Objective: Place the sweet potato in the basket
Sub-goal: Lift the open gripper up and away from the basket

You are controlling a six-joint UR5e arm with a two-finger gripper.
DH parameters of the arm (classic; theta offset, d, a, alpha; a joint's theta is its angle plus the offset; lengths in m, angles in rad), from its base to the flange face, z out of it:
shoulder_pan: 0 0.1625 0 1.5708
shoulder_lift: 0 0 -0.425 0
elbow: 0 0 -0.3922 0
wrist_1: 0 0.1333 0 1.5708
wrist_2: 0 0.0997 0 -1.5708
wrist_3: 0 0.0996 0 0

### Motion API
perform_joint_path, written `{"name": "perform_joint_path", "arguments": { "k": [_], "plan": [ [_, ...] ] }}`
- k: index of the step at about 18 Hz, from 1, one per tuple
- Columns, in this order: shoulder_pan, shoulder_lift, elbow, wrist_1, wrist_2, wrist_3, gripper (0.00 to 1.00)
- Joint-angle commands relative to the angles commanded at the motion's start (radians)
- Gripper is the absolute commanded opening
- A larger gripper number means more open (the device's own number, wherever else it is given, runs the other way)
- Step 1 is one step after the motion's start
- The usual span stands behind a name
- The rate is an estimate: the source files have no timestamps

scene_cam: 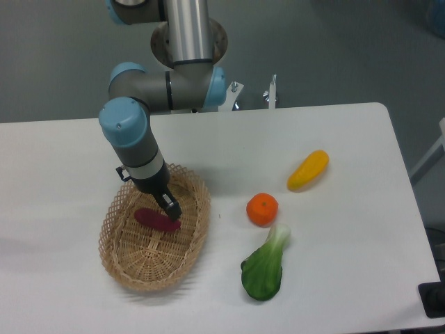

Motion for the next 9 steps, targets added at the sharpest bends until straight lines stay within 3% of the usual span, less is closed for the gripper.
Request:
{"name": "perform_joint_path", "arguments": {
  "k": [5,9],
  "plan": [
    [0.119,0.015,0.167,-0.003,-0.003,-0.008,1.0],
    [0.224,0.023,0.243,-0.037,-0.003,0.051,1.0]
  ]
}}
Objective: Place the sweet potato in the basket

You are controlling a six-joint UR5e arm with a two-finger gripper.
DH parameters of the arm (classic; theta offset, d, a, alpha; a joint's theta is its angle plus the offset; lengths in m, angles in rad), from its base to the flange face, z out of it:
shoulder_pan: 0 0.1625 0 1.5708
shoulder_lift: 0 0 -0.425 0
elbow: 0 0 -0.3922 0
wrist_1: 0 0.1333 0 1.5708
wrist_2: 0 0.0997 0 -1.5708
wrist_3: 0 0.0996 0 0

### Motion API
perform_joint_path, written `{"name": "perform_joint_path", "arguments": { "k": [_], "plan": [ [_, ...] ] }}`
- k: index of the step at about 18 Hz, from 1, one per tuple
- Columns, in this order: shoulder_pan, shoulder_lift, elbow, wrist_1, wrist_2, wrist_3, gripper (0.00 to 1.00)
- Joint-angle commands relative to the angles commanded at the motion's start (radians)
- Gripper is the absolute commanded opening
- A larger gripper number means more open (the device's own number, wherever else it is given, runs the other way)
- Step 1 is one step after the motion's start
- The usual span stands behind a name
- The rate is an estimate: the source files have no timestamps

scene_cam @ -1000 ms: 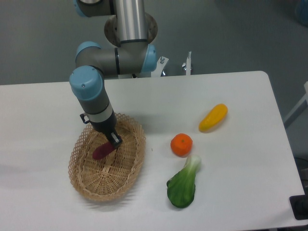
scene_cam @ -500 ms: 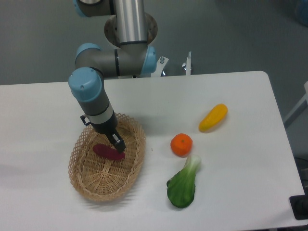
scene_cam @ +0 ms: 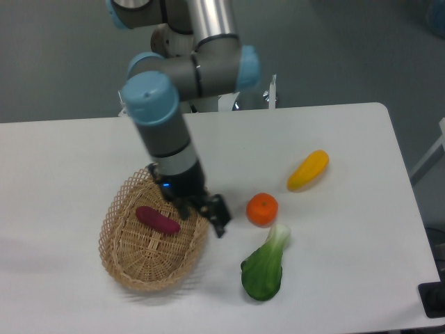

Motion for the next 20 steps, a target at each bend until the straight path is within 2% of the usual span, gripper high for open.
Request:
{"name": "perform_joint_path", "arguments": {
  "k": [2,5,6,8,11,20],
  "plan": [
    [0.061,0.023,0.044,-0.104,-0.009,0.159,1.0],
    [0.126,0.043,0.091,-0.225,-0.066,0.253,1.0],
    [0.153,0.048,0.094,-0.248,-0.102,0.287,1.0],
    [0.207,0.061,0.086,-0.259,-0.144,0.385,1.0],
    [0.247,0.077,0.063,-0.27,-0.172,0.467,1.0],
    [0.255,0.084,0.052,-0.269,-0.19,0.474,1.0]
  ]
}}
